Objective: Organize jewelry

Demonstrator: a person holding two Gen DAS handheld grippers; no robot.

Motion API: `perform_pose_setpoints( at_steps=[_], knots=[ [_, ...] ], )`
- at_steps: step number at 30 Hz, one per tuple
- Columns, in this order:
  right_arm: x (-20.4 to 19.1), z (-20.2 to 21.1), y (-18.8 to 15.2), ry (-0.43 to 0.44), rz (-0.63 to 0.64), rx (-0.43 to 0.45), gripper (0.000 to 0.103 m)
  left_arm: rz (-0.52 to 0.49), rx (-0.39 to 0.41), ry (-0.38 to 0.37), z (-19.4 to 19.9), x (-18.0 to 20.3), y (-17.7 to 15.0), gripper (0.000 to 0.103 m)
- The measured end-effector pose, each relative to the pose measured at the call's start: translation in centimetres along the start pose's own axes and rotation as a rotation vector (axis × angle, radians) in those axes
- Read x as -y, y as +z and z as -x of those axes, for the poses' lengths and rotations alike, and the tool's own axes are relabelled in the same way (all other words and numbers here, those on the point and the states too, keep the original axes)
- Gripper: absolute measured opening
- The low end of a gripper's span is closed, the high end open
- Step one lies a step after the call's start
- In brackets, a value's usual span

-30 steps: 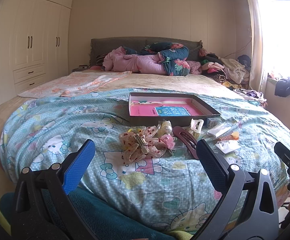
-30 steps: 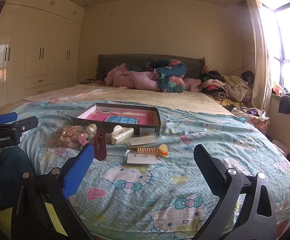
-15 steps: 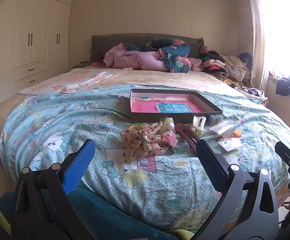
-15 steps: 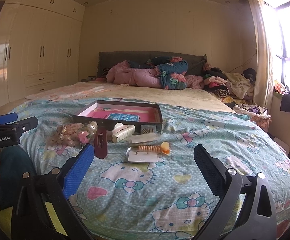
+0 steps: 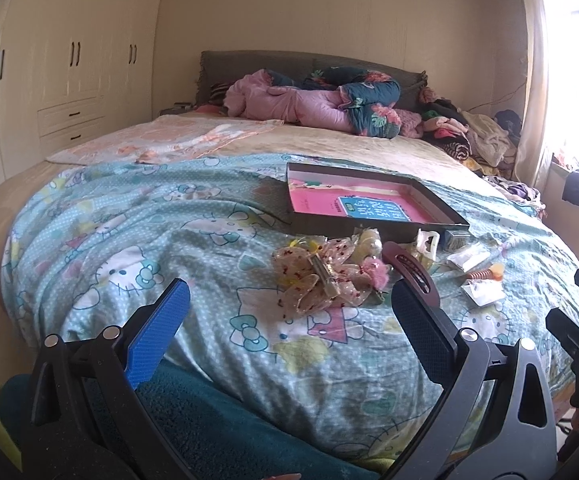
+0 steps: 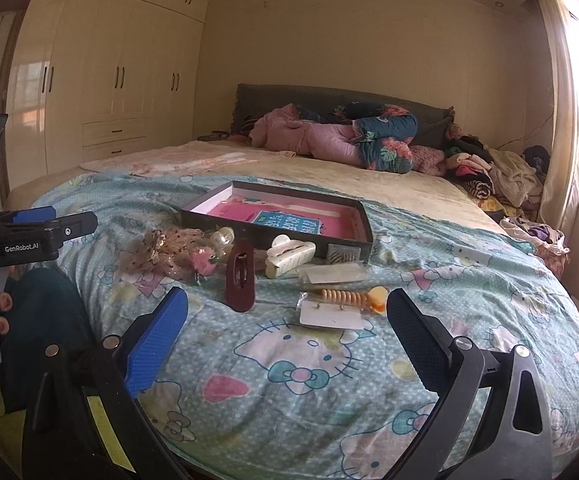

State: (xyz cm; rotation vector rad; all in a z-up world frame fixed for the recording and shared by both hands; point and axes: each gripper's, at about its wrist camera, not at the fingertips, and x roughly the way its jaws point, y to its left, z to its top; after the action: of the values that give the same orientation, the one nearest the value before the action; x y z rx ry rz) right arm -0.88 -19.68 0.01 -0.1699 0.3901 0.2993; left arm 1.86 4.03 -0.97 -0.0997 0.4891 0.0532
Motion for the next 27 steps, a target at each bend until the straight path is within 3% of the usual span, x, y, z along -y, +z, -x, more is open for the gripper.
perform_pose_setpoints(
  at_steps=[13, 27],
  knots=[
    [-2.2, -5.1, 1.9, 0.107, 0.03, -0.072, 0.097, 0.052, -0.112, 0.023, -3.9, -2.3, 0.8, 0.092],
    [-2.6, -13.2, 2.7, 0.12, 0.051, -0.177, 0.096, 0.086, -0.295, -0.111, -10.5, -1.9, 1.7, 0.092]
  ],
)
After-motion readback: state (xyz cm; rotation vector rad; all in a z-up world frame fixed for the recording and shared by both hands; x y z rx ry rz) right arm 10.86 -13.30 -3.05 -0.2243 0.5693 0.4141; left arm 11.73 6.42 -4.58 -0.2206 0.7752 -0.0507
